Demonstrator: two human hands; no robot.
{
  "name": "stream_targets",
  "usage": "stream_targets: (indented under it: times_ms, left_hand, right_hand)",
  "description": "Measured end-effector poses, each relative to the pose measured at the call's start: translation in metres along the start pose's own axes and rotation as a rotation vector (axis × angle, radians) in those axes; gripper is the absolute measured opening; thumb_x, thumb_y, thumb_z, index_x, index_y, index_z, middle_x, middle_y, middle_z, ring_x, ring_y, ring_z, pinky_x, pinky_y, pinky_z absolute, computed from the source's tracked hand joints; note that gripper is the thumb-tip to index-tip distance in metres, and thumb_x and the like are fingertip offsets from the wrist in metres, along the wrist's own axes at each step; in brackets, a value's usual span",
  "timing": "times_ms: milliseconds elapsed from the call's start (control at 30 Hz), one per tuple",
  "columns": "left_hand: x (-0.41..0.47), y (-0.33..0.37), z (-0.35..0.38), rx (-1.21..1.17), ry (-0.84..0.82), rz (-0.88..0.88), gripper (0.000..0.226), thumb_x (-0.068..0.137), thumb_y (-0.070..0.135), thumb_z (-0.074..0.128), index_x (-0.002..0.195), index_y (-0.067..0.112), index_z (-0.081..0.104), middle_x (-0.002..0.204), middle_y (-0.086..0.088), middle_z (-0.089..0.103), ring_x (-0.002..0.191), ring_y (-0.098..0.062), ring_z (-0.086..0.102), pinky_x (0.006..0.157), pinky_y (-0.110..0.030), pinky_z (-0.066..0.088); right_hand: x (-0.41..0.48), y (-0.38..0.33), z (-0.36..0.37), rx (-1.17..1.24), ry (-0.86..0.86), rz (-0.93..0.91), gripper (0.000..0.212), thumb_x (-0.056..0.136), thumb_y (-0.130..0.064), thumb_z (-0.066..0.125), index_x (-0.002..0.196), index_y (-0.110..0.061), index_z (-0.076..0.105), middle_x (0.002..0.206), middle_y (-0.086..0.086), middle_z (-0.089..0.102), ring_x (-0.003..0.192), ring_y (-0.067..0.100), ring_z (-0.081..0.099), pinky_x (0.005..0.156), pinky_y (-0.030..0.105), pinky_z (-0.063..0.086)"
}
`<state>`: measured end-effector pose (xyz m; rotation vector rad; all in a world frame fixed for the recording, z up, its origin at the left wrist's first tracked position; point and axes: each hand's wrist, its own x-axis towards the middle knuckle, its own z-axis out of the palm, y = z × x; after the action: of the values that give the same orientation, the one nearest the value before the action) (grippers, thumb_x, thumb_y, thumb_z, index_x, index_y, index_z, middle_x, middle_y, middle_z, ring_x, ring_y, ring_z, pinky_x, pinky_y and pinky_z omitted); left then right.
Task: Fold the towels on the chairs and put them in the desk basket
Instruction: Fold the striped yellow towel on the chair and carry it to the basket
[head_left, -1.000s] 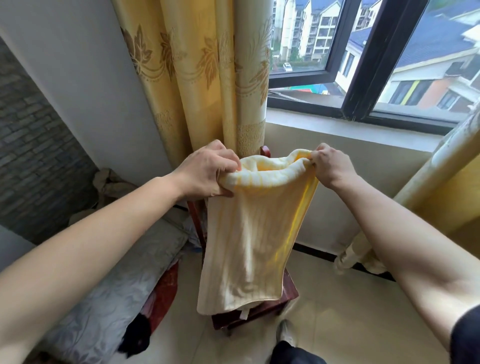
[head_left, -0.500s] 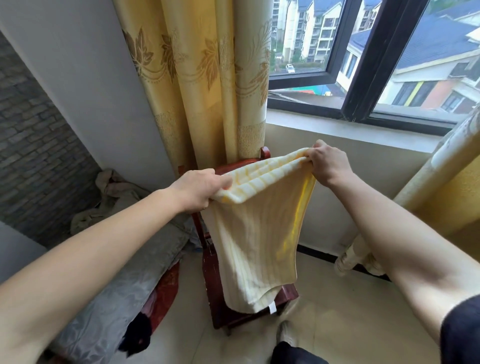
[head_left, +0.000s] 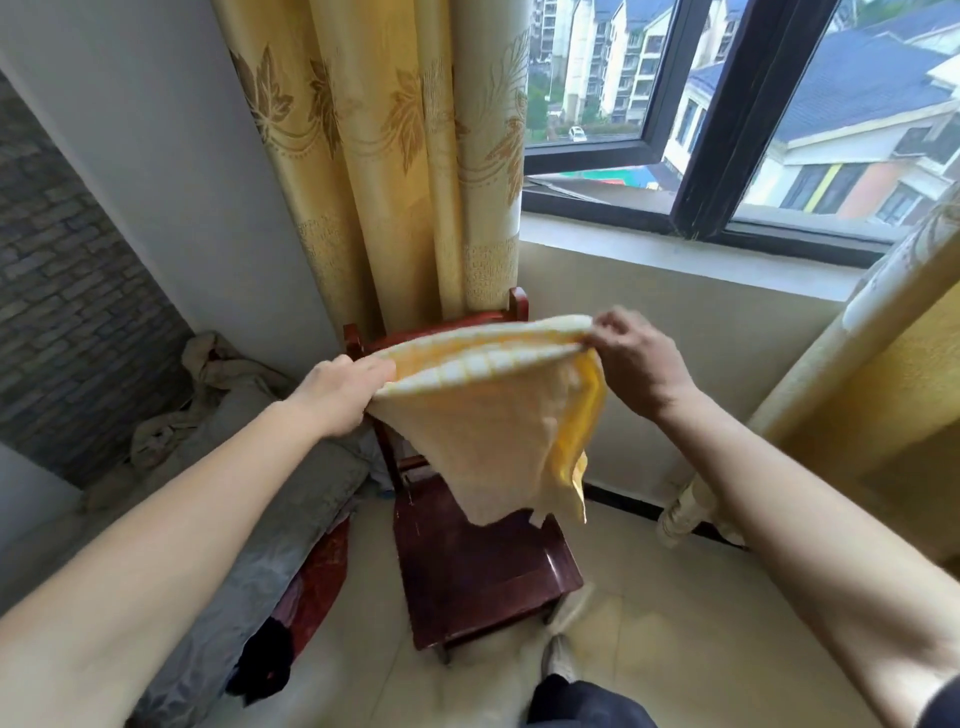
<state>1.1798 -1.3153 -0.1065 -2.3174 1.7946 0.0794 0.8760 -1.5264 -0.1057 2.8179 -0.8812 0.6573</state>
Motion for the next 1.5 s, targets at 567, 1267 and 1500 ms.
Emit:
stream_targets:
  times_ms: [567, 1267, 1500]
  left_hand:
    - [0.000, 0.029, 0.030, 0.283, -0.395, 0.060, 0.029, 0.094, 0.039, 0.057, 0.116, 0.020, 0.062, 0.116, -0.007, 0.053, 0.110, -0.027, 0.053, 0.082, -0.037, 0.047]
    - [0.008, -0.042, -0.065, -0.664, 0.084, -0.229, 0.027, 0.081, 0.043, 0.076, 0.080, 0.016, 0.073, 0.069, 0.000, 0.054, 0.067, -0.016, 0.048, 0.064, -0.030, 0.036]
    - [-0.008, -0.059, -0.050, -0.581, 0.331, -0.383, 0.024, 0.071, 0.043, 0.085, 0.084, 0.024, 0.078, 0.082, -0.005, 0.072, 0.085, -0.025, 0.064, 0.081, -0.032, 0.051]
  right_hand:
    - [-0.028, 0.014, 0.023, -0.088, -0.564, 0.038, 0.026, 0.098, -0.014, 0.046, 0.106, -0.025, 0.069, 0.099, 0.001, 0.047, 0.095, 0.027, 0.061, 0.065, 0.032, 0.043]
    - [0.056, 0.032, -0.028, 0.175, -0.196, 0.087, 0.018, 0.092, -0.020, 0.062, 0.096, -0.006, 0.074, 0.097, 0.016, 0.059, 0.086, 0.035, 0.060, 0.081, 0.039, 0.049]
    - [0.063, 0.016, -0.038, 0.198, -0.345, 0.006, 0.019, 0.093, -0.024, 0.069, 0.108, -0.014, 0.075, 0.095, 0.004, 0.061, 0.084, 0.023, 0.056, 0.077, 0.033, 0.048]
